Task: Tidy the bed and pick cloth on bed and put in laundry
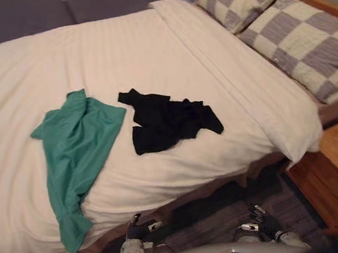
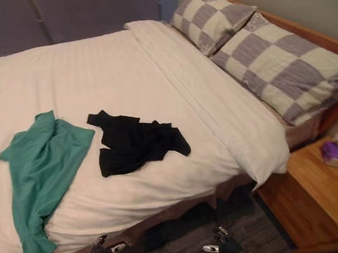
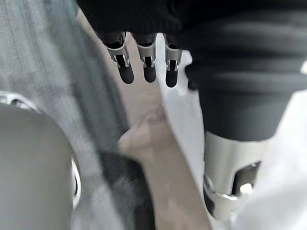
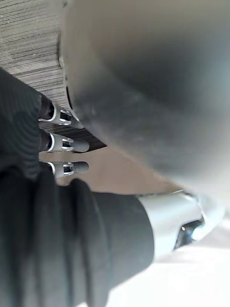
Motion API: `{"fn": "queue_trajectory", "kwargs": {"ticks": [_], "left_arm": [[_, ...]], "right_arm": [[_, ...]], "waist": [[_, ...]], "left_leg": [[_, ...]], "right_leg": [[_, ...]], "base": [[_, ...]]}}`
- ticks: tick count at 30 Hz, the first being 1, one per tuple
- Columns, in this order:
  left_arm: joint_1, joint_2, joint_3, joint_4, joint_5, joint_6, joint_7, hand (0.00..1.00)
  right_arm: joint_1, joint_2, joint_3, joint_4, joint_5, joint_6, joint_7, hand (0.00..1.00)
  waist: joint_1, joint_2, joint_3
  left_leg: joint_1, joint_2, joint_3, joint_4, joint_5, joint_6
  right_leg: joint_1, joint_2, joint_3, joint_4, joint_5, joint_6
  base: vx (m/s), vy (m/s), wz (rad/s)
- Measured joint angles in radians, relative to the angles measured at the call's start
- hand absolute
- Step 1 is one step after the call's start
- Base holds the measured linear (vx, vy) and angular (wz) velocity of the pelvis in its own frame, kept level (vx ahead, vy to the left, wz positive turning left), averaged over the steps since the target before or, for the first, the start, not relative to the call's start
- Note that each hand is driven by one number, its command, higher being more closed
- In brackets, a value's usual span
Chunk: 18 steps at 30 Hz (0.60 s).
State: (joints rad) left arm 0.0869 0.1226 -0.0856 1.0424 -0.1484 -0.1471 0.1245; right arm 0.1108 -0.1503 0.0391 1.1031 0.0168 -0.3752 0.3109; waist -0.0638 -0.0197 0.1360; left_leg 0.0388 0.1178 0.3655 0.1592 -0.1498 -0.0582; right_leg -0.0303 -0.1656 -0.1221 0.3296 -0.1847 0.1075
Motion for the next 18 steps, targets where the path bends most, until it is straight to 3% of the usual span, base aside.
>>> {"fn": "queue_trajectory", "kwargs": {"ticks": [1, 2, 4, 8, 13, 14, 18], "left_arm": [[-0.002, 0.003, -0.004, -0.001, 0.002, 0.007, -0.016, 0.0], [-0.004, 0.001, -0.004, -0.001, 0.007, 0.009, -0.018, 0.0], [-0.008, -0.005, -0.023, -0.002, 0.015, 0.012, -0.033, 0.0], [-0.003, 0.0, -0.011, -0.004, 0.052, 0.016, -0.03, 0.0], [0.0, -0.001, 0.011, -0.001, 0.061, 0.026, -0.032, 0.0], [0.022, -0.024, 0.097, 0.003, 0.001, 0.029, -0.076, 0.0], [0.024, -0.026, 0.1, 0.003, 0.001, 0.031, -0.076, 0.0]], "right_arm": [[0.003, 0.0, 0.024, -0.004, -0.036, 0.002, 0.001, 0.0], [0.006, -0.003, 0.029, -0.004, -0.048, 0.003, 0.003, 0.0], [0.012, -0.015, 0.051, -0.017, -0.077, 0.001, -0.003, 0.0], [0.0, -0.023, 0.093, -0.015, -0.075, 0.021, 0.001, 0.0], [-0.019, -0.024, 0.121, -0.005, -0.036, 0.053, 0.004, 0.0], [-0.024, -0.01, 0.087, 0.029, 0.014, 0.085, 0.049, 0.0], [-0.019, -0.01, 0.087, 0.028, 0.013, 0.085, 0.05, 0.0]], "waist": [[0.002, -0.017, -0.005], [0.002, -0.023, -0.007], [-0.006, -0.014, -0.007], [0.006, -0.023, -0.014], [0.021, -0.023, -0.016], [0.026, -0.01, -0.049], [0.024, -0.009, -0.053]], "left_leg": [[-0.004, -0.041, -0.017, -0.032, 0.037, 0.007], [-0.004, -0.052, -0.026, -0.045, 0.052, 0.011], [0.02, -0.074, -0.098, -0.116, 0.112, 0.017], [0.063, -0.075, -0.201, -0.259, 0.222, -0.003], [0.069, -0.05, -0.214, -0.264, 0.236, -0.018], [0.049, -0.015, -0.206, -0.265, 0.277, -0.049], [0.048, -0.014, -0.195, -0.265, 0.276, -0.049]], "right_leg": [[0.043, 0.013, -0.002, -0.064, -0.045, -0.013], [0.052, 0.01, 0.006, -0.077, -0.049, -0.011], [0.064, 0.024, 0.061, -0.078, -0.079, -0.049], [0.113, 0.041, -0.021, -0.083, -0.106, -0.054], [0.145, 0.068, -0.033, -0.086, -0.102, -0.059], [0.145, 0.098, -0.056, -0.121, -0.075, -0.081], [0.142, 0.098, -0.05, -0.121, -0.075, -0.081]], "base": [[0.09, -0.072, 0.4], [0.07, -0.047, 0.6], [-0.02, -0.048, 0.99], [-0.03, -0.158, 0.87], [-0.02, -0.106, 0.12], [0.0, 0.0, 0.0], [-0.01, 0.002, -0.04]]}}
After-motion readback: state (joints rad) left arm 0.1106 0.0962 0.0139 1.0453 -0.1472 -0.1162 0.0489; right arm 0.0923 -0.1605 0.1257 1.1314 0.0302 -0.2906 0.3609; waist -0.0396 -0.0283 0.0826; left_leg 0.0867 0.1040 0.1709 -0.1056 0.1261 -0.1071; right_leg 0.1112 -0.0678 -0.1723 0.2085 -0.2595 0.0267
